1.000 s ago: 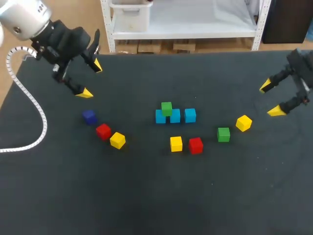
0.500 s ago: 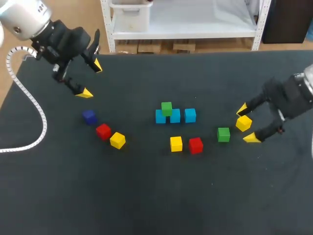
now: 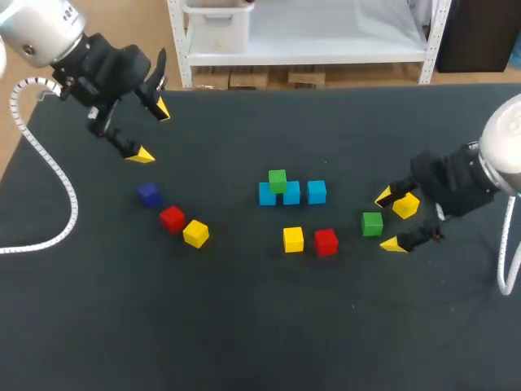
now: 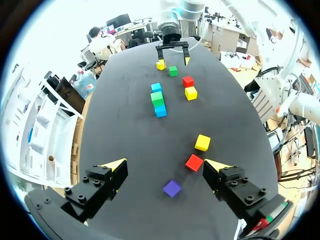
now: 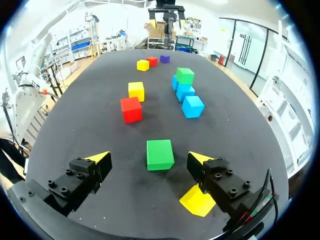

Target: Place the blue cubes, place green cubes on the blue cubes, place the yellow cubes on the green cubes, then place the red cubes on the yellow cubes, and place purple cube on the red cubes.

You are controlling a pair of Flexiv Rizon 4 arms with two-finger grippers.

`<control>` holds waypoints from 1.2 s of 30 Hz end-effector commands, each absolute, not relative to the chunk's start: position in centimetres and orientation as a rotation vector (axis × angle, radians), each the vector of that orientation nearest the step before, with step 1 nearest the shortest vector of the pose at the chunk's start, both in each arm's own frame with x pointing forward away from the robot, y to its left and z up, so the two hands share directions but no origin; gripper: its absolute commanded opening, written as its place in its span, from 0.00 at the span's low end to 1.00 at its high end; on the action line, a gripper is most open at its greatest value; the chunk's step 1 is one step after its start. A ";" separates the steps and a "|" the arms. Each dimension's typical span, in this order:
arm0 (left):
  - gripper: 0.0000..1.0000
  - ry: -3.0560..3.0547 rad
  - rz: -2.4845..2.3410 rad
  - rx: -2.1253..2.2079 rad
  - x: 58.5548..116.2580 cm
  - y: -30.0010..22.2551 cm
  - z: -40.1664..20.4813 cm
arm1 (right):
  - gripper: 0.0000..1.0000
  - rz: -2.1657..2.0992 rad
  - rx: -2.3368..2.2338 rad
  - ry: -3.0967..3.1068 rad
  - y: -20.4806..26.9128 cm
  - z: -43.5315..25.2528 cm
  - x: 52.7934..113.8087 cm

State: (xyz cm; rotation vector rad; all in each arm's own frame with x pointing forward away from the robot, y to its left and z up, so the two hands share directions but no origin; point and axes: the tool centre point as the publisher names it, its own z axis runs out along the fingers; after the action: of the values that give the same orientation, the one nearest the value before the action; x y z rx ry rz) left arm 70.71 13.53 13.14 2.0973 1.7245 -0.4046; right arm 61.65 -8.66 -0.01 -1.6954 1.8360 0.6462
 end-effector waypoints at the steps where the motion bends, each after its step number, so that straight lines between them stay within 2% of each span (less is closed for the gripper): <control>1: 1.00 1.722 -0.406 2.100 70.8 13.6 13.1 | 1.00 0.640 -1.703 1.836 -8.0 -0.7 62.4; 14: 1.00 1.722 -0.406 2.100 70.8 13.6 13.1 | 1.00 0.643 -1.725 1.845 -8.1 -1.0 64.1; 15: 1.00 1.722 -0.406 2.100 70.8 13.6 13.1 | 0.91 0.642 -1.726 1.846 -8.0 -1.1 64.1; 16: 1.00 1.722 -0.406 2.100 70.8 13.6 13.1 | 0.72 0.641 -1.726 1.849 -8.0 -1.1 64.2; 17: 1.00 1.722 -0.406 2.100 70.8 13.6 13.1 | 0.65 0.640 -1.726 1.850 -8.0 -1.2 64.2; 18: 1.00 1.722 -0.406 2.100 70.8 13.6 13.1 | 0.52 0.640 -1.727 1.852 -8.0 -1.2 64.1; 23: 1.00 1.722 -0.406 2.100 70.8 13.6 13.1 | 0.42 0.629 -1.738 1.862 -7.8 -1.4 63.9; 25: 1.00 1.722 -0.406 2.100 70.8 13.6 13.1 | 0.33 0.629 -1.739 1.865 -7.8 -1.6 63.7; 26: 1.00 1.722 -0.406 2.100 70.8 13.6 13.1 | 0.22 0.629 -1.738 1.867 -7.8 -1.6 63.6; 27: 1.00 1.722 -0.406 2.100 70.8 13.6 13.1 | 0.00 0.630 -1.734 1.871 -7.9 -1.7 63.5; 36: 1.00 1.722 -0.406 2.100 70.8 13.6 13.1 | 0.00 0.655 -1.760 1.848 -7.4 -0.3 62.6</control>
State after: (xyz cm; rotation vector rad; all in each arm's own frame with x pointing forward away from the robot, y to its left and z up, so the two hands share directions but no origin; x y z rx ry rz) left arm 70.71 13.51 13.14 2.0975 1.7251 -0.4044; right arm 62.83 -7.44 -1.19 -1.7489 1.8507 0.6498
